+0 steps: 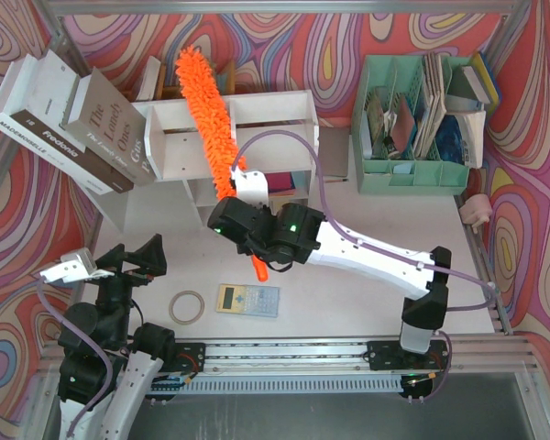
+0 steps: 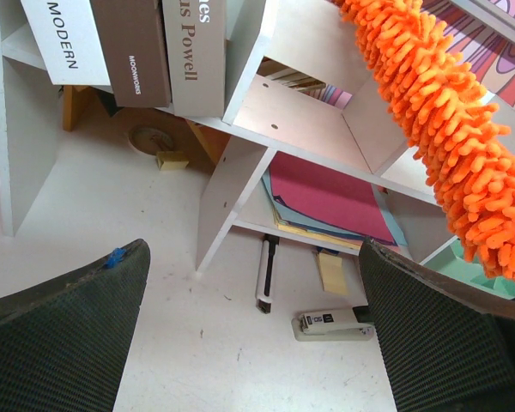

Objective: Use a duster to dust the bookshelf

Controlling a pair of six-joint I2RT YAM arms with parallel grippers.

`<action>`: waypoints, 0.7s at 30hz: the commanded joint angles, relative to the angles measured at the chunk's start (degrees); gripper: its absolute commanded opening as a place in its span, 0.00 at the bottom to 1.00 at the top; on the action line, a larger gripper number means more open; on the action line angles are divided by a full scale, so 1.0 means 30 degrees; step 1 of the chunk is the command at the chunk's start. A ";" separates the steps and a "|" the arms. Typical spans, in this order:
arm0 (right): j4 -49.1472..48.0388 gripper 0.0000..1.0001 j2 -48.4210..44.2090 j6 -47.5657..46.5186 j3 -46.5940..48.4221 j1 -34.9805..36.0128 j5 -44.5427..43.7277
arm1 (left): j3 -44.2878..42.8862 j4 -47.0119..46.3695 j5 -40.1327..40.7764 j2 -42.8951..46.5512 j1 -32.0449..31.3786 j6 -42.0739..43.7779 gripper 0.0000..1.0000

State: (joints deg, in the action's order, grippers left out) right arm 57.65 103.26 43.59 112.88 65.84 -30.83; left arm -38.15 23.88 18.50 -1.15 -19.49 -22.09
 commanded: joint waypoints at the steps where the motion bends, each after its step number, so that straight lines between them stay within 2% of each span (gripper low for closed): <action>1: -0.0861 0.00 0.0416 -0.0082 0.1233 -0.0056 -0.0115 | 0.0147 -0.0119 0.0059 -0.0210 0.0080 -0.0109 0.98; 6: -0.1151 0.00 0.2539 -0.1342 0.3771 0.0339 0.1477 | 0.0149 -0.0088 0.0124 -0.0174 0.0081 -0.0109 0.98; 10: -0.0704 0.00 0.3300 -0.1676 0.5214 0.0449 0.1625 | 0.0141 -0.0086 0.0146 -0.0172 0.0072 -0.0109 0.98; 21: -0.0135 0.00 -0.0332 -0.3051 0.3793 0.0258 -0.1635 | 0.0144 -0.0124 0.0043 -0.0293 0.0086 -0.0079 0.98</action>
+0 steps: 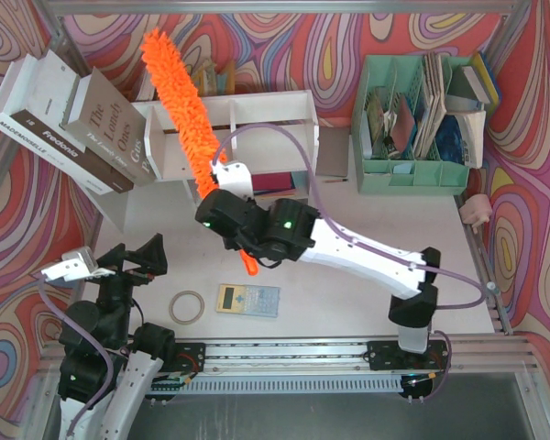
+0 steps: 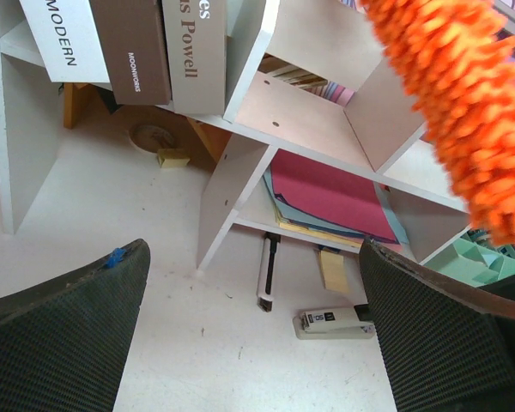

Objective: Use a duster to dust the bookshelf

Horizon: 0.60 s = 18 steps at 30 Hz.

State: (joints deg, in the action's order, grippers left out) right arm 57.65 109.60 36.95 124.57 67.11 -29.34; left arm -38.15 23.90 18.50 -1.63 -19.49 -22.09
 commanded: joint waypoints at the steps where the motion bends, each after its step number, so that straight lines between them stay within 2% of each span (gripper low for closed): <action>1: -0.0143 0.00 -0.2588 -0.0906 -0.0319 -0.0230 -0.2240 | 0.0148 -0.0100 0.0066 -0.0146 0.0080 -0.0079 0.98; 7: 0.0195 0.00 -0.3948 -0.0819 -0.1548 -0.1133 -0.2106 | 0.0118 -0.0035 0.0094 -0.0080 0.0097 -0.0082 0.98; 18: 0.1516 0.00 -0.3328 -0.0483 -0.2297 -0.1888 -0.1472 | 0.0132 -0.0089 0.0099 -0.0074 0.0081 -0.0109 0.98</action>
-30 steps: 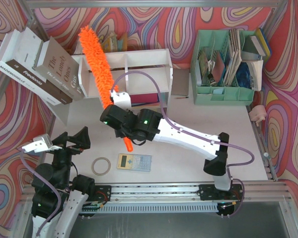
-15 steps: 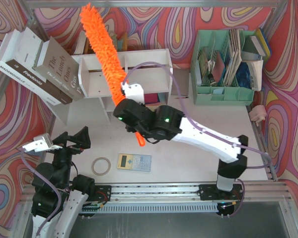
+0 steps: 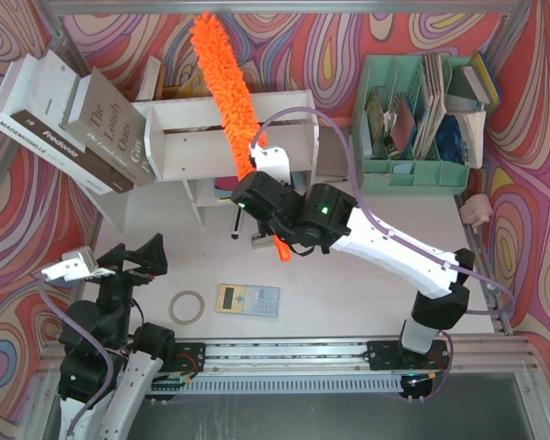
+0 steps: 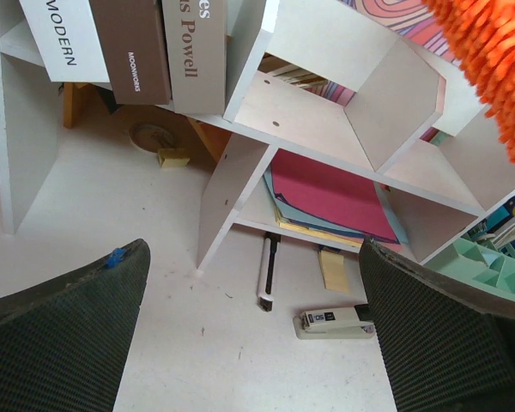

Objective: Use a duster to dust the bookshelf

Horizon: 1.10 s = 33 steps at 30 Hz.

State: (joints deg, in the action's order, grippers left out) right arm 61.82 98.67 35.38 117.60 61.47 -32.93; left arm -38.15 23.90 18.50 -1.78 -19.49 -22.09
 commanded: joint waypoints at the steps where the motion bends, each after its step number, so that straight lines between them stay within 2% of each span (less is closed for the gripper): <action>1: 0.0221 0.00 0.0465 0.0033 0.0141 -0.0008 -0.0275 | 0.0147 -0.0083 0.0098 -0.0029 0.0079 -0.0109 0.98; 7: 0.1502 0.00 0.0821 0.0570 0.0415 -0.0414 -0.0468 | 0.0110 -0.0079 0.0084 0.0001 0.0079 -0.0109 0.98; 13: 0.1688 0.00 0.0124 0.1108 -0.1664 -0.1437 -0.0267 | 0.0138 -0.0057 0.0080 0.0003 0.0083 -0.0137 0.98; 22: 0.3147 0.00 -0.1917 0.2638 -0.3693 -0.2933 -0.1464 | 0.0148 -0.0090 0.0044 -0.0033 0.0083 -0.0138 0.98; 27: 0.1955 0.00 -0.2325 0.2195 -0.3956 -0.3114 -0.0696 | 0.0141 -0.0086 0.0051 -0.0024 0.0094 -0.0138 0.98; 33: 0.0080 0.00 -0.1111 0.1081 -0.3327 -0.2742 0.1396 | 0.0112 -0.0058 0.0073 0.0003 0.0079 -0.0138 0.98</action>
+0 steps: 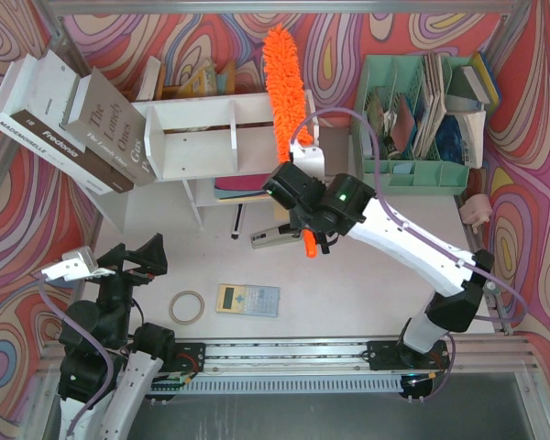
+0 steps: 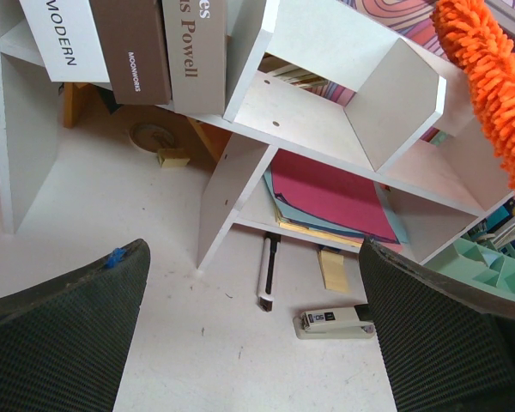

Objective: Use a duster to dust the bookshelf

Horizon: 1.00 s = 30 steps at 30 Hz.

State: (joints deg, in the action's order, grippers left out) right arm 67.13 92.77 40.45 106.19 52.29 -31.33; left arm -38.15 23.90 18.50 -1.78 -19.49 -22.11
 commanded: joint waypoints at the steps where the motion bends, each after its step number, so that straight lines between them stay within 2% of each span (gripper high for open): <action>1: -0.1840 0.00 0.1064 -0.0733 0.0768 0.0538 0.0937 | 0.0133 -0.0057 0.0099 -0.0007 0.0079 -0.0131 0.98; 7: -0.1810 0.00 0.2146 -0.1024 0.2121 0.1183 0.0601 | 0.0141 -0.0064 0.0073 -0.0043 0.0079 -0.0131 0.98; 14: -0.1259 0.00 0.0747 0.0077 0.0299 0.1200 -0.1420 | 0.0144 -0.0012 0.0130 -0.0113 0.0080 -0.0188 0.98; 21: 0.0589 0.00 -0.0828 0.1537 -0.0972 0.0926 -0.3201 | 0.0091 -0.0093 -0.0111 -0.0643 0.0079 -0.0189 0.98; 26: -0.0116 0.00 -0.1132 0.1150 -0.1082 0.0865 -0.2816 | 0.0098 -0.0056 -0.0009 -0.0425 0.0079 -0.0189 0.98; 30: -0.1887 0.00 -0.0725 0.0300 -0.0935 0.0945 -0.0992 | 0.0109 0.0056 0.0097 -0.0154 0.0085 -0.0246 0.98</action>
State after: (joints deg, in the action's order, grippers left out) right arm 66.94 90.48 42.78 103.00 54.83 -36.16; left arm -38.15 23.92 18.48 -3.46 -19.49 -22.13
